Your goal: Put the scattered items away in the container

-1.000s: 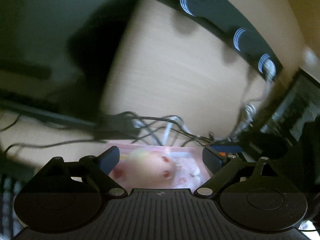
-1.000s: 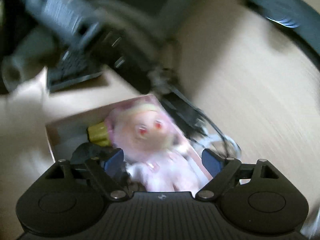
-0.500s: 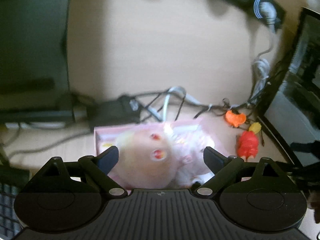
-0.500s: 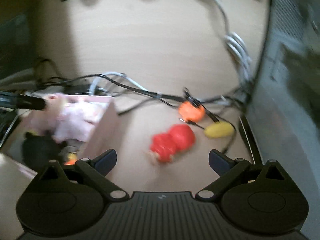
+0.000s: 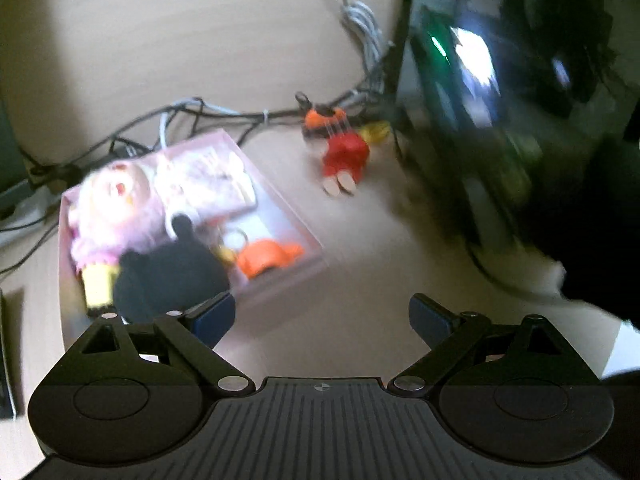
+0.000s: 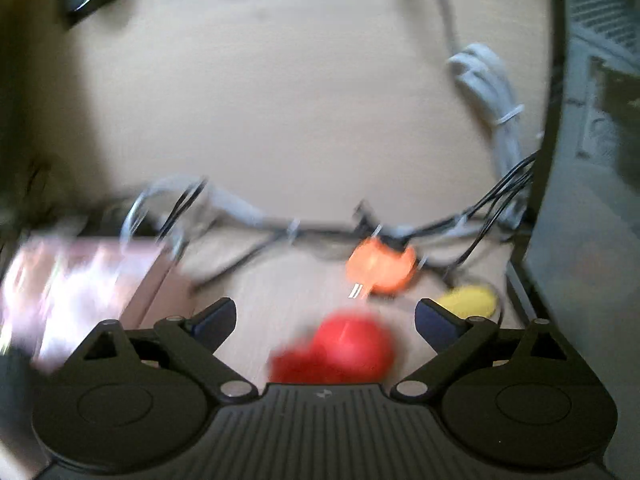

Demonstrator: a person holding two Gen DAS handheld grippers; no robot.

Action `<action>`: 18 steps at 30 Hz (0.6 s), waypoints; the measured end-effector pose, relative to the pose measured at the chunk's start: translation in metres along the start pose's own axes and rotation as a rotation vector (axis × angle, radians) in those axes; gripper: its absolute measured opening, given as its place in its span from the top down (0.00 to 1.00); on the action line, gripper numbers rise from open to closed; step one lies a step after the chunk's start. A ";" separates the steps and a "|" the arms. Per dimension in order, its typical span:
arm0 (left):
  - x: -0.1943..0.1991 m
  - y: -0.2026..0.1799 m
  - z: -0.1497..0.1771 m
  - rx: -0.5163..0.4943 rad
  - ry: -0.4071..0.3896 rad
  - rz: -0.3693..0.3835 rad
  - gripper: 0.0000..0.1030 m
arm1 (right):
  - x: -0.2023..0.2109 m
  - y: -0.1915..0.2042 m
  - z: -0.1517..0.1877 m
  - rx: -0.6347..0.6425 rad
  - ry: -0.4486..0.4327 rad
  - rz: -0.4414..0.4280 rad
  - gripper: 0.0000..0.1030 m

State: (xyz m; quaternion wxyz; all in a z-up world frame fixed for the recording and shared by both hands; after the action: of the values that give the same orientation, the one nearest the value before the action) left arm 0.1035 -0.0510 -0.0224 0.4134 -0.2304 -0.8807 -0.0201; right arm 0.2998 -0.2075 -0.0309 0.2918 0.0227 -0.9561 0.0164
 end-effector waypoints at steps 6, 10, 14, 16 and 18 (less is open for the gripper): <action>-0.001 -0.005 0.006 0.052 0.011 -0.036 0.06 | -0.071 -0.008 -0.025 -0.056 0.127 0.081 0.28; 0.001 0.009 0.013 0.126 0.027 -0.067 0.06 | -0.091 -0.001 -0.030 0.008 0.142 0.060 0.43; 0.002 0.015 0.018 0.171 0.036 -0.076 0.06 | -0.088 0.000 -0.029 0.023 0.144 0.045 0.75; 0.002 0.014 0.018 0.164 0.030 -0.069 0.06 | -0.081 -0.002 -0.021 0.003 0.159 0.030 0.78; 0.003 0.012 0.018 0.154 0.029 -0.060 0.06 | -0.070 -0.002 -0.010 -0.004 0.165 0.013 0.78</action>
State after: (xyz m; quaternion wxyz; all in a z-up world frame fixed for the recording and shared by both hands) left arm 0.0941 -0.0353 -0.0337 0.4420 -0.1712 -0.8800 0.0319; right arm 0.3636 -0.2063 -0.0613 0.3697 0.0143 -0.9289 0.0184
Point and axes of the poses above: each gripper's, at about its wrist camera, not at the fingertips, and x roughly against the way its jaws point, y to its left, z to its underside, the point moved 3 cm from there along -x, roughly the way its jaws point, and after that the axes turned 8 degrees about z, right-handed, at the moved point
